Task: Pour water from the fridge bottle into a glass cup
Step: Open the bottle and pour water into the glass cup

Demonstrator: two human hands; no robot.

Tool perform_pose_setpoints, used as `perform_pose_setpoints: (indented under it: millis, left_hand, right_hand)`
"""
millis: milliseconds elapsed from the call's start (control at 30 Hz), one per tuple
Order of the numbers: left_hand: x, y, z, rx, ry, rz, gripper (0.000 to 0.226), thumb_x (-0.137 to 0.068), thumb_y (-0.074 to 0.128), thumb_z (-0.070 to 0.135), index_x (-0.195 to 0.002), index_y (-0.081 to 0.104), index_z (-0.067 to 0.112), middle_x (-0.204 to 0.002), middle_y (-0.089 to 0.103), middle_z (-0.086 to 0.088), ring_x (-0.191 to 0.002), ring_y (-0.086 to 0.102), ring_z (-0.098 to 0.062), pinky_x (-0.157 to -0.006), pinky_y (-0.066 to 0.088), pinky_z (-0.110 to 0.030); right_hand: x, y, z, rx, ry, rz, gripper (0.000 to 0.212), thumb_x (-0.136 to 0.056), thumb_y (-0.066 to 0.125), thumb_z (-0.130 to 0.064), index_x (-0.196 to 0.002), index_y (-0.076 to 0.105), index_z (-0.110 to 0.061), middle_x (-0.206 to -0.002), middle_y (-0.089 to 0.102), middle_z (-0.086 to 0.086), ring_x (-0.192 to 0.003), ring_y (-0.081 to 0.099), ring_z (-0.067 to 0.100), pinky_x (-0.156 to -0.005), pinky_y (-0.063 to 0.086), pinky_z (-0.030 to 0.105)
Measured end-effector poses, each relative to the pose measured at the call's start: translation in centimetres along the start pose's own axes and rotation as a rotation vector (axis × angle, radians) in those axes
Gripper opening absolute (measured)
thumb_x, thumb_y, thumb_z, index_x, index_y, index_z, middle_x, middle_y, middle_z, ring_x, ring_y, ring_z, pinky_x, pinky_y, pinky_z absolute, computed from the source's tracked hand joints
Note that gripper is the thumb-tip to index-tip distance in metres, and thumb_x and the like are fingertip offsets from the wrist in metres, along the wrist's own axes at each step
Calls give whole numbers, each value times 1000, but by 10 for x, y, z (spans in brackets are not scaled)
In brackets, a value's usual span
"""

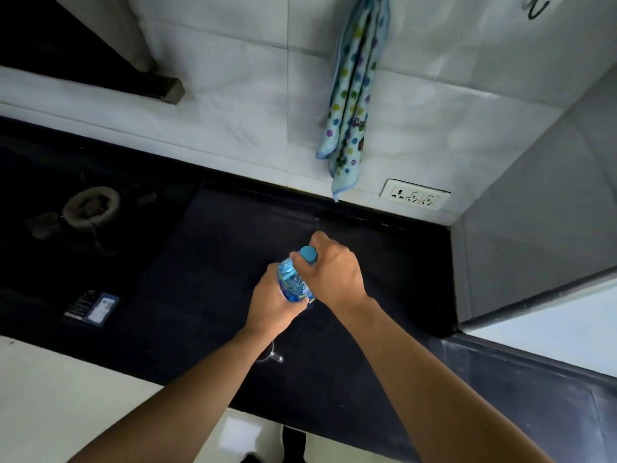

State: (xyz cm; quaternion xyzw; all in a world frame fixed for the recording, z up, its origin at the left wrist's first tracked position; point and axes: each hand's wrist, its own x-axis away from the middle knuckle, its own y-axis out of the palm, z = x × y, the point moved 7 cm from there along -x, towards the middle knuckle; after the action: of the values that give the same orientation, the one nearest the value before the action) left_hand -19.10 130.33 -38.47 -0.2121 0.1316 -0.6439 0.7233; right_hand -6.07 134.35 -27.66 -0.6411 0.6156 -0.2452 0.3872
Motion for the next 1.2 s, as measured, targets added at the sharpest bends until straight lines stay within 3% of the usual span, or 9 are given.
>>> perform_pose_setpoints:
  millis: [367,500,633,767,833,900,967,1067,1200]
  left_hand:
    - [39,-107,71,-29,120,-4,63,-59,87,28,-105,51,49,-104,66,23,-92,68,2,-69,53,-12]
    - [47,-146,85,-44,150,-35,62,-59,90,29,-105,52,46,-102,68,19,-91,70,-2,-71,58,-20]
    - [47,-176,89,-63,205,-77,61,-59,90,29,-105,53,44,-100,68,17,-90,70,-4,-70,57,-19]
    - [40,-203,80,-72,252,-179,58,-59,90,24,-104,56,38,-97,70,12,-86,70,-9,-68,55,-19]
    - [38,-213,70,-80,257,-240,57,-59,90,23,-105,58,35,-96,71,10,-86,71,-12,-71,58,-26]
    - [37,-222,59,-89,246,-251,55,-57,89,27,-102,58,33,-93,71,9,-84,70,-11,-73,59,-31]
    - [35,-228,50,-108,249,-252,55,-54,87,33,-99,56,35,-92,70,13,-84,69,-6,-71,56,-25]
    - [34,-236,42,-113,255,-267,54,-53,85,36,-96,53,41,-94,67,25,-83,67,3,-65,51,-11]
    - [30,-246,31,-60,266,-391,56,-53,89,31,-98,56,41,-95,71,19,-84,70,-1,-68,52,-13]
  right_hand:
    - [-5,-76,-119,6,-433,-188,39,-91,66,-42,-79,45,-11,-61,48,0,-53,45,19,-49,29,28]
    - [3,-89,-168,1,-561,-229,35,-92,65,-41,-81,43,-16,-63,47,-3,-54,44,17,-49,31,27]
    - [3,-89,-200,68,-610,-272,34,-93,62,-43,-81,41,-21,-65,48,-6,-55,43,9,-48,28,22]
    - [10,-76,-226,-8,-677,-459,17,-92,65,-30,-90,55,-17,-82,53,-4,-72,48,11,-64,40,23]
    - [9,-68,-231,31,-623,-512,15,-92,64,-33,-95,58,-20,-87,54,-5,-77,49,7,-69,40,22]
    - [4,-60,-232,202,-460,-396,26,-94,58,-47,-91,55,-21,-84,58,-3,-80,57,15,-65,40,32]
    - [2,-48,-230,443,-240,-250,40,-97,47,-58,-94,56,-19,-86,63,6,-84,63,27,-63,35,33]
    - [9,-27,-233,470,10,-157,52,-98,41,-61,-105,58,-12,-93,66,10,-89,66,34,-63,35,34]
    - [23,-24,-250,350,-25,-142,34,-101,45,-47,-103,52,-14,-90,68,13,-86,65,37,-64,36,34]
